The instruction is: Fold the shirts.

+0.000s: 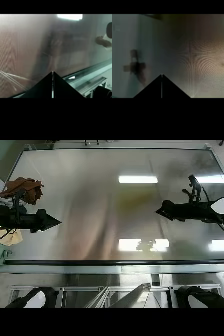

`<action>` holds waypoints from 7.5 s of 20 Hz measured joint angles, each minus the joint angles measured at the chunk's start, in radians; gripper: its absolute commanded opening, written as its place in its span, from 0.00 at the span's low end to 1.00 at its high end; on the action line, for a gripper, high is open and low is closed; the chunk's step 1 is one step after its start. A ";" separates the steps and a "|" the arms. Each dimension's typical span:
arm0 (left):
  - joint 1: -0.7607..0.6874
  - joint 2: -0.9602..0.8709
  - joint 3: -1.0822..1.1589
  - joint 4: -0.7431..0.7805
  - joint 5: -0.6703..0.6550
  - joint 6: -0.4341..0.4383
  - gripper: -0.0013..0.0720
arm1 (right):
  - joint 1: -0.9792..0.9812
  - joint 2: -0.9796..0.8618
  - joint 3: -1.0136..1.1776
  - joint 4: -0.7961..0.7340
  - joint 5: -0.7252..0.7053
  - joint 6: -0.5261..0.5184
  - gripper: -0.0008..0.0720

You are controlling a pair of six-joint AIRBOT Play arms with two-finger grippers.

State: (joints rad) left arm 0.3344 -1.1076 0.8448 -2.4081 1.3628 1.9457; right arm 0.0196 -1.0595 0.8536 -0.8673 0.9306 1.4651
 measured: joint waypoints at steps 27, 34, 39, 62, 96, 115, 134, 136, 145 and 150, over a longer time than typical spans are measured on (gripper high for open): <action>0.002 0.169 0.111 0.111 -0.135 -0.004 0.34 | 0.000 -0.014 -0.001 0.200 -0.051 -0.016 0.04; 0.002 0.140 0.284 0.495 -0.188 -0.147 1.00 | 0.000 -0.058 0.005 0.222 -0.010 -0.201 0.66; 0.009 -0.137 0.493 0.629 -0.211 -0.179 0.99 | 0.000 -0.125 0.007 0.223 -0.015 -0.247 0.65; 0.037 -1.058 1.190 0.586 -0.388 -0.161 0.03 | 0.000 -0.142 0.008 0.289 -0.002 -0.133 0.65; -0.454 -0.579 0.697 0.016 0.237 -0.043 0.99 | -0.299 -0.148 0.000 0.256 0.335 -0.391 0.79; -0.086 -0.360 0.100 0.108 0.052 0.027 0.99 | 0.065 -0.650 0.182 0.436 0.089 -0.414 0.09; -0.449 -0.691 0.404 0.129 -0.125 0.056 0.05 | 0.069 -0.665 0.201 0.473 0.199 -0.449 0.23; -0.451 -0.713 0.431 0.119 -0.101 0.056 0.05 | 0.067 -0.665 0.201 0.472 0.207 -0.449 0.57; -0.397 -0.686 0.461 0.012 0.007 0.090 0.04 | -0.008 -0.662 0.201 0.524 0.258 -0.498 0.04; -0.313 -0.452 0.462 -0.297 0.220 0.204 0.04 | -0.076 -0.453 0.201 0.710 0.469 -0.641 0.04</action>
State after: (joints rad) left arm 0.0216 -1.5597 1.3067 -2.7052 1.5833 2.1502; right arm -0.0563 -1.5127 1.0546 -0.1570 1.3998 0.8238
